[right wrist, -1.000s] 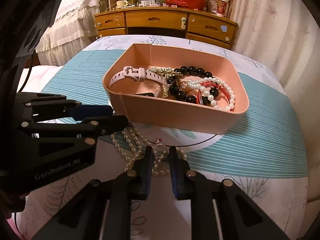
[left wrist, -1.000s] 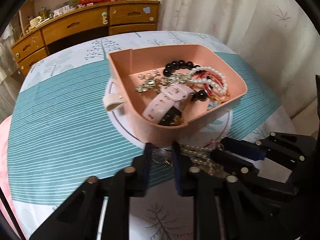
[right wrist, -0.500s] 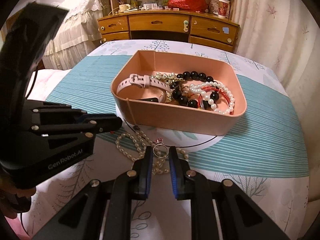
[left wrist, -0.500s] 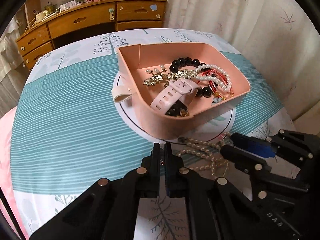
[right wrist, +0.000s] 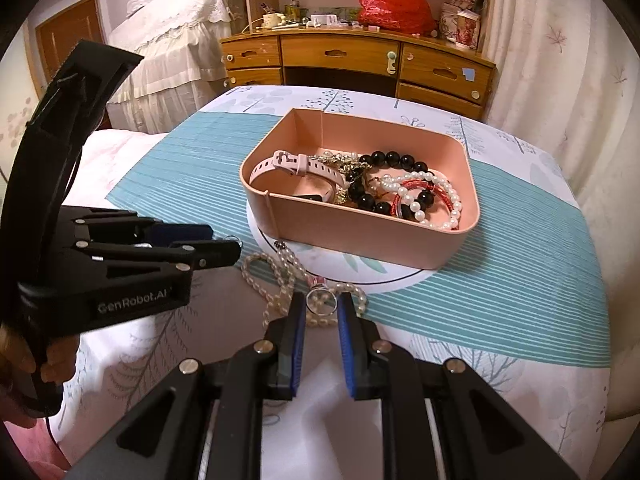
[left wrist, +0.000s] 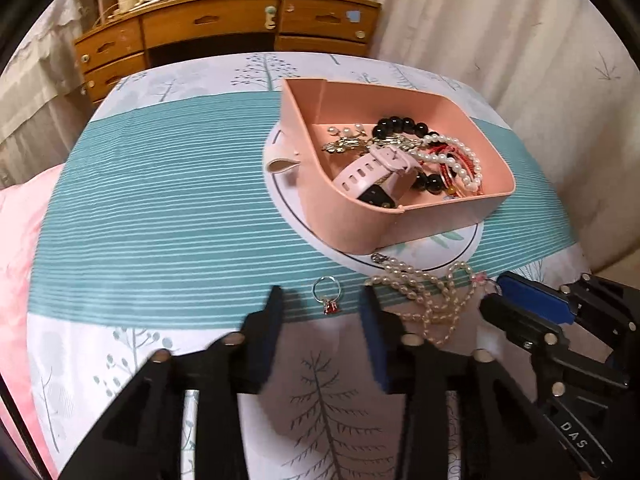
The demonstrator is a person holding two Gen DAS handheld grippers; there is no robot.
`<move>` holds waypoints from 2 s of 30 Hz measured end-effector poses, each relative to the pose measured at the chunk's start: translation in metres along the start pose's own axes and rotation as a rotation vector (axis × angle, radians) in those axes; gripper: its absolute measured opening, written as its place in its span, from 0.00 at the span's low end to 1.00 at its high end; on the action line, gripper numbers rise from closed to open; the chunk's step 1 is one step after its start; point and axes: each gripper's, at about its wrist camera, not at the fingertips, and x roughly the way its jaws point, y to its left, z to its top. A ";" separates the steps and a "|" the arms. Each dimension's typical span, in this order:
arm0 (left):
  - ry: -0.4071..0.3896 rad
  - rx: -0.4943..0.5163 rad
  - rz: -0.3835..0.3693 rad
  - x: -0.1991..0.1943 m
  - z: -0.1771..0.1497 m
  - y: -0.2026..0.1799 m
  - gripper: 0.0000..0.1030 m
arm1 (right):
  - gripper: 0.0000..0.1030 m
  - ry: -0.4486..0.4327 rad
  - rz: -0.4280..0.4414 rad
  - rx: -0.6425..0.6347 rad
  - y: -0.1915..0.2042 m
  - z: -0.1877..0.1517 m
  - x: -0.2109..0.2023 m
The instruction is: Organize jewelry
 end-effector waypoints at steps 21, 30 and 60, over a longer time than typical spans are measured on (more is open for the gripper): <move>-0.036 0.023 0.153 -0.008 -0.007 -0.029 0.05 | 0.16 -0.020 0.061 -0.014 -0.031 -0.002 -0.019; -0.155 -0.010 0.106 -0.055 0.009 -0.054 0.05 | 0.16 -0.093 0.122 0.001 -0.052 0.026 -0.031; -0.143 -0.105 0.139 -0.046 0.058 -0.077 0.80 | 0.39 -0.047 0.209 0.199 -0.120 0.056 0.000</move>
